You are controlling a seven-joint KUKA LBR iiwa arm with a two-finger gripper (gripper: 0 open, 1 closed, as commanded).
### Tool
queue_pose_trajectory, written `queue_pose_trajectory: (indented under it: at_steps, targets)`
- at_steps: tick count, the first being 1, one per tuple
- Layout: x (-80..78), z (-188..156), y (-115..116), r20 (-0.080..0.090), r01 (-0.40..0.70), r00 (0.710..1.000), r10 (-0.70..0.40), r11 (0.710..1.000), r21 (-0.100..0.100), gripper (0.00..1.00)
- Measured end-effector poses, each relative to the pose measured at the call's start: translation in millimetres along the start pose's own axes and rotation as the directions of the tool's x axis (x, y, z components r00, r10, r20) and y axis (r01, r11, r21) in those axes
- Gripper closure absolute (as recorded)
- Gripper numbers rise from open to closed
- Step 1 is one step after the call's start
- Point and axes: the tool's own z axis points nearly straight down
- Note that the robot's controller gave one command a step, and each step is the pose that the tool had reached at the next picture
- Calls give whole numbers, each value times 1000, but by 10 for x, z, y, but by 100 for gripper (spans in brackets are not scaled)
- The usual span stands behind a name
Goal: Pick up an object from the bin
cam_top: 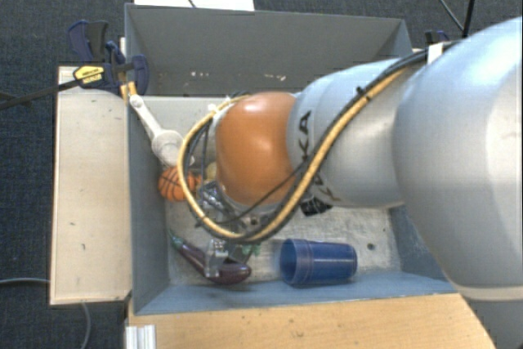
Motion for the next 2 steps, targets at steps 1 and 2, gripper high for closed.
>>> queue_pose_trajectory:
  at_steps: [1, 2]
  targets:
    - [-24, -38, -8, 7, -5, 1000, 5, 1000, -2, 0]
    - [84, 596, -190, 7, -66, 998, 66, 998, -5, 0]
